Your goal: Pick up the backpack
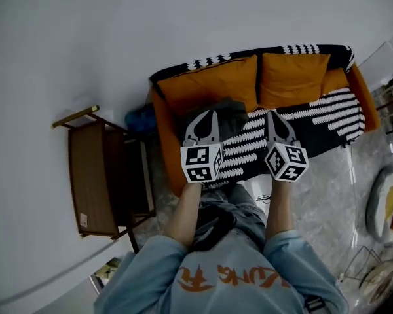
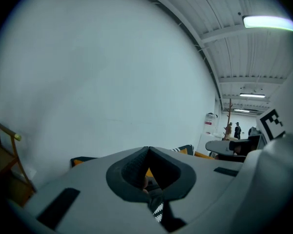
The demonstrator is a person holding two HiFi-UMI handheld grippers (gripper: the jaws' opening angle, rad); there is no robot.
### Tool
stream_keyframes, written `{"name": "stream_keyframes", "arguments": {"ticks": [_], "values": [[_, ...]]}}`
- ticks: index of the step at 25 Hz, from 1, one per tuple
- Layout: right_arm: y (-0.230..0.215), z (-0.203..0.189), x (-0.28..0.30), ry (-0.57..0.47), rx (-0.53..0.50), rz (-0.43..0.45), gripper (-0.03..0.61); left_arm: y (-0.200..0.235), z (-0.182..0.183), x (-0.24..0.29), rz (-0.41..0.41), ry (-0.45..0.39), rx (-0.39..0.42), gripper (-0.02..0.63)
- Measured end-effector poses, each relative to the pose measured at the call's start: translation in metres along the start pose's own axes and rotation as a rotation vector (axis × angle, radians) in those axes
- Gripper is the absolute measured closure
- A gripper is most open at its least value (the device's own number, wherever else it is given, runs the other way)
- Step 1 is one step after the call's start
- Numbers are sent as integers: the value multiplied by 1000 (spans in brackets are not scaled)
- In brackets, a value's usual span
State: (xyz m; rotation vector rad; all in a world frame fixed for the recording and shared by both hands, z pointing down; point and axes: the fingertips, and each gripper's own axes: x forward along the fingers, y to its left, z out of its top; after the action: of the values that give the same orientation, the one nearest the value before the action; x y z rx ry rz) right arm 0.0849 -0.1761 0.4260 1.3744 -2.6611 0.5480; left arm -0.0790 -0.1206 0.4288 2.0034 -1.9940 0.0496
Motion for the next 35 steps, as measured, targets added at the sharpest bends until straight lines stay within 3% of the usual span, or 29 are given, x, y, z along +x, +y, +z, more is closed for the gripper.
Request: {"name": "stream_keyframes", "arguments": {"ticks": [9,18,22,29,35], "values": [[-12,-31,61,129,-43,127,580,40,-51,18,238,111,-95,599],[-43,-49,96,205,-45,222,580,26,-86,40,360,194,-89,600],[-40,-69,105,241,-8,262,580,24,-103,33,341,183,-189,600],[-21,-111,117,325,19,312,580,57,-151,9,486,272,-217,598],[0,-150,120,386,-16,360,580,90,-197,-5,574,330,-251,598]]}}
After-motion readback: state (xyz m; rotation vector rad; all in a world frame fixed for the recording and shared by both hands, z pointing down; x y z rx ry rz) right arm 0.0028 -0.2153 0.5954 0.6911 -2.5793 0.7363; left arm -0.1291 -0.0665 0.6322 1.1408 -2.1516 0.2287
